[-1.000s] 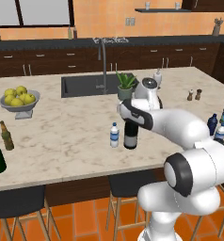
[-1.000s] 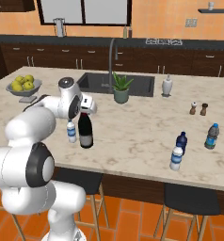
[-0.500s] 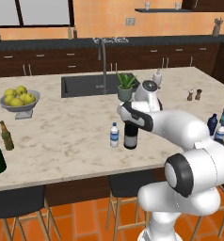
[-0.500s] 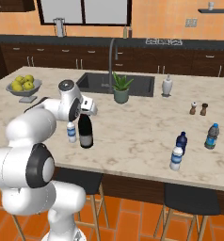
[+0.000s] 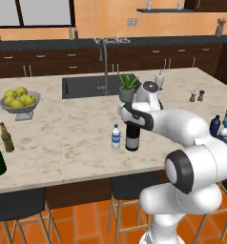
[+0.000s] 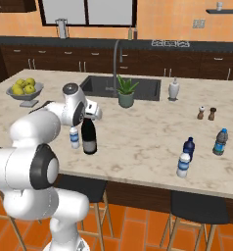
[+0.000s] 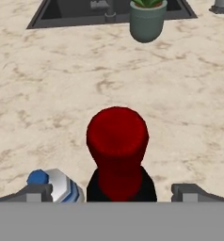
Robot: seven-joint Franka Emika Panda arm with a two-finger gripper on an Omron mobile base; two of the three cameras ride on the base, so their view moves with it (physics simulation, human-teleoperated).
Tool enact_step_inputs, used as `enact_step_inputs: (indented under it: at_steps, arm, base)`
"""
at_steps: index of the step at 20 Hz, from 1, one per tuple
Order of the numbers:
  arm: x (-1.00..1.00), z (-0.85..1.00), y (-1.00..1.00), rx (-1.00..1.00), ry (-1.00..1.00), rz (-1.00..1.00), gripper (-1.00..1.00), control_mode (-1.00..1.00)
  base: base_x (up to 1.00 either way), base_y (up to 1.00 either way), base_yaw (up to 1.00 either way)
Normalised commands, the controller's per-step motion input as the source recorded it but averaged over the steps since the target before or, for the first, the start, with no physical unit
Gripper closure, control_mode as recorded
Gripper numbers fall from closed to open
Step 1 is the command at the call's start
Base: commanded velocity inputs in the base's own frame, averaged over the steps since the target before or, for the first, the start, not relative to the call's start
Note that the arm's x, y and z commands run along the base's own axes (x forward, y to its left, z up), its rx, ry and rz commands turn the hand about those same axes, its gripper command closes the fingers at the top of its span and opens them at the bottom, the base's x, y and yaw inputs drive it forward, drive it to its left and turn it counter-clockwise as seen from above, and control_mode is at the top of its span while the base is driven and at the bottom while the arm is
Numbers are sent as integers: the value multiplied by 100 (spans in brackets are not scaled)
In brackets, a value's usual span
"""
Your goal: Move the plastic bottles in the middle to the plastics group, and the glass bottles in the middle to the glass group.
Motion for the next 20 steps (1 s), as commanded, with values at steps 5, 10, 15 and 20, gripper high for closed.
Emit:
enact_step_inputs:
  at_steps: [5,10,15,20]
  arm:
    - [10,-1,0,0,0,0,-100,-100]
    - [3,-3,0,0,0,0,-100,-100]
    - [3,-3,0,0,0,0,-100,-100]
    - [6,0,0,0,0,0,-100,-100]
  base:
    - [0,0,0]
    - [0,0,0]
    - [0,0,0]
    - [0,0,0]
